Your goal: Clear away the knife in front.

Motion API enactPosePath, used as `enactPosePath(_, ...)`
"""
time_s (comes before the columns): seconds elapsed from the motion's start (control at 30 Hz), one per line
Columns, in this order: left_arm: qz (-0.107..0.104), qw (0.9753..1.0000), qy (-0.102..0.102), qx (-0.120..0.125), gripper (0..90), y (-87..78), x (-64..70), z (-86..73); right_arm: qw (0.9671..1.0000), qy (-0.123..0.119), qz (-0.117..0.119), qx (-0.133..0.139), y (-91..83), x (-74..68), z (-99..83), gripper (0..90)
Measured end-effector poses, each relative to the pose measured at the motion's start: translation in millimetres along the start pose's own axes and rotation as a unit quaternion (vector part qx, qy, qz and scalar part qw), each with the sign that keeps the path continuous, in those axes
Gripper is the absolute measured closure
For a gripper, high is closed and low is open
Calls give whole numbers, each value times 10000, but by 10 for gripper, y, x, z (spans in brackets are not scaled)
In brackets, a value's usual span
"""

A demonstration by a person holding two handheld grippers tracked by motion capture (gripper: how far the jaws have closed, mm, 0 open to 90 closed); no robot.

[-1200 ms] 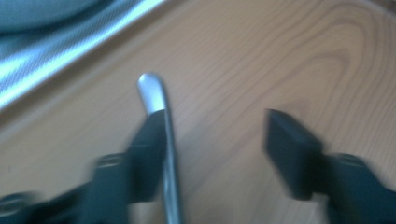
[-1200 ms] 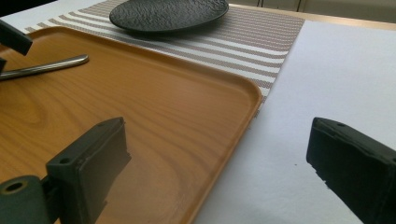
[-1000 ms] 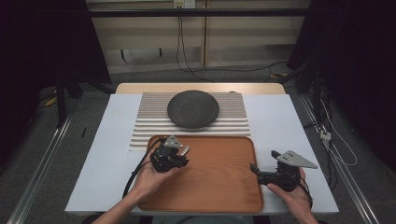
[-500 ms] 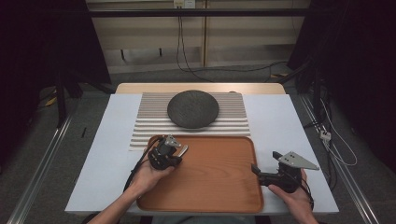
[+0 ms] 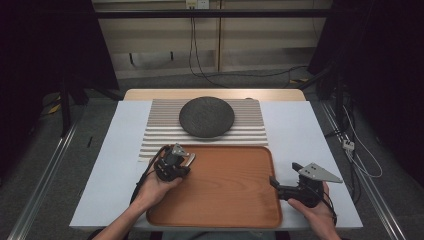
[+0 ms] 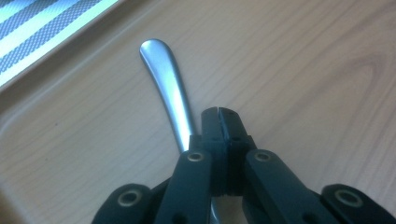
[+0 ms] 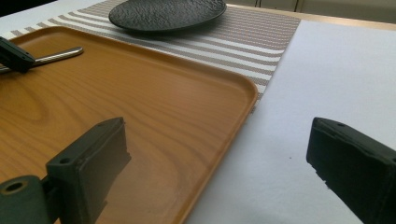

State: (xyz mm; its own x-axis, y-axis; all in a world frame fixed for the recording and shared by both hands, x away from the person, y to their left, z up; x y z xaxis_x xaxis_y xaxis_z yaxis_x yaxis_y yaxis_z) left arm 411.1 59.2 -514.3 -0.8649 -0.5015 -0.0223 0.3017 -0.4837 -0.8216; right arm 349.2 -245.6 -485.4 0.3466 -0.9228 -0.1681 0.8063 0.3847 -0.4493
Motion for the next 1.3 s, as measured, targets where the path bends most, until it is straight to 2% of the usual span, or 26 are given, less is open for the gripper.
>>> enactPosePath(0.17, 4, 9998, -181, -30, 900, -20, -37, -29, 10000, 2, -9, 3, 1, 5, 2, 52)
enactPosePath(0.4, 105, 9996, -254, -111, 900, -69, -114, -95, 10000, 24, -10, -8, 14, 11, 3, 52)
enactPosePath(0.6, 46, 9994, -328, -127, 900, -86, -152, -122, 10000, 10, -9, 4, 12, 5, 9, 51)
enactPosePath(0.73, 78, 9993, -337, -159, 900, -97, -189, -138, 10000, 22, -6, 5, 9, 8, 7, 51)
enactPosePath(0.77, 68, 9991, -392, -150, 900, -96, -189, -140, 10000, 23, -4, 7, 8, 9, 7, 52)
enactPosePath(0.97, 97, 9989, -431, -157, 900, -114, -221, -164, 10000, 20, 2, 3, 6, 7, 5, 52)
enactPosePath(1.17, 124, 9991, -345, -234, 900, -137, -251, -192, 10000, 29, -2, -8, 12, 7, 4, 51)
enactPosePath(1.3, 192, 9986, -406, -284, 900, -157, -301, -224, 10000, 30, -1, 2, 7, 8, 6, 52)
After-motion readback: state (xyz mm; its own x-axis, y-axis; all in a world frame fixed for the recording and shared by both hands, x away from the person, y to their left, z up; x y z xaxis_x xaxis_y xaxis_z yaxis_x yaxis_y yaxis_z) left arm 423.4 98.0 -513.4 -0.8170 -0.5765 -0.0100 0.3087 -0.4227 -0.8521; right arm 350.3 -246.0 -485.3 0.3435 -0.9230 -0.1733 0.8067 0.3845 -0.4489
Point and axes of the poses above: each handheld gripper's, and its own axes: y roughly forward along the jaws, z roughly out of its top, x roughly to its right, the point moved 10 cm from there along y, roughly forward along the jaws, and after that the axes turned 7 degrees about y, right-handed, at the moved point
